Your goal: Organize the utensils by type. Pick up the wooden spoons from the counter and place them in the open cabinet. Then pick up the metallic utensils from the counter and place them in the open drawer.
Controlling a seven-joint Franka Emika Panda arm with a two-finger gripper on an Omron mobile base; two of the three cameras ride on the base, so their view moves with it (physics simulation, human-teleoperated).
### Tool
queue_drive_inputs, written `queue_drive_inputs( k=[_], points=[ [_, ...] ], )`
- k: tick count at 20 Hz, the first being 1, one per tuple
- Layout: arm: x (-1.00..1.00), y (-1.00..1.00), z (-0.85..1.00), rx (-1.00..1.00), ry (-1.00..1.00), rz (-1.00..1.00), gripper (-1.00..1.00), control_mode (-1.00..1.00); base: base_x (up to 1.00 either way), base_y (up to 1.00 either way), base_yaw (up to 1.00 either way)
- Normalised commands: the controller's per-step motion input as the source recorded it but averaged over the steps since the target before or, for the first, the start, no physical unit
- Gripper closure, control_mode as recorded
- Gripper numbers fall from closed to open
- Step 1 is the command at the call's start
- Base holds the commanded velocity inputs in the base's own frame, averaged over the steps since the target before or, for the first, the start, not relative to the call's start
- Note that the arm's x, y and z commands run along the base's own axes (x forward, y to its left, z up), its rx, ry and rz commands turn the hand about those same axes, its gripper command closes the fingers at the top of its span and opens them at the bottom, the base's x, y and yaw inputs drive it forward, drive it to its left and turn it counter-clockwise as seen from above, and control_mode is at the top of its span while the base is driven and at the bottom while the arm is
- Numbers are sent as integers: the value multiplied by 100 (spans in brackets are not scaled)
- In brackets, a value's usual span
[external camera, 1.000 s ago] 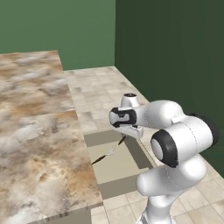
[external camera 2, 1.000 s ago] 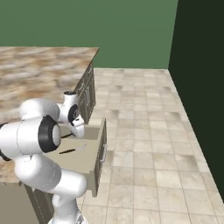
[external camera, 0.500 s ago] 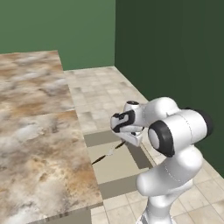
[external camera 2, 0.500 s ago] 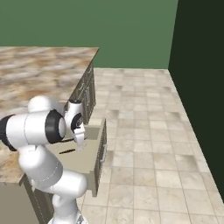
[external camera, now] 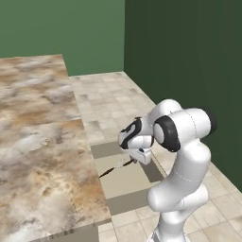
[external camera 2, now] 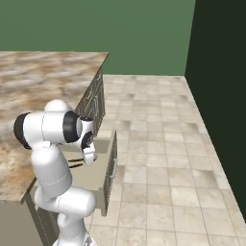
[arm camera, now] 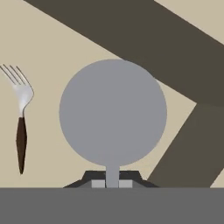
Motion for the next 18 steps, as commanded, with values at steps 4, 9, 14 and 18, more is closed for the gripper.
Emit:
queue_drive_inputs(
  k=[4,9,14,18],
  points=[
    [3,2,-48,0,9,0,100,-100,0,0,0],
    [18,8,-43,0,6,0,100,-100,0,0,0],
    [17,5,-38,-2,2,0,100,-100,0,0,0],
    [12,5,-36,-3,2,0,100,-100,0,0,0]
  ],
)
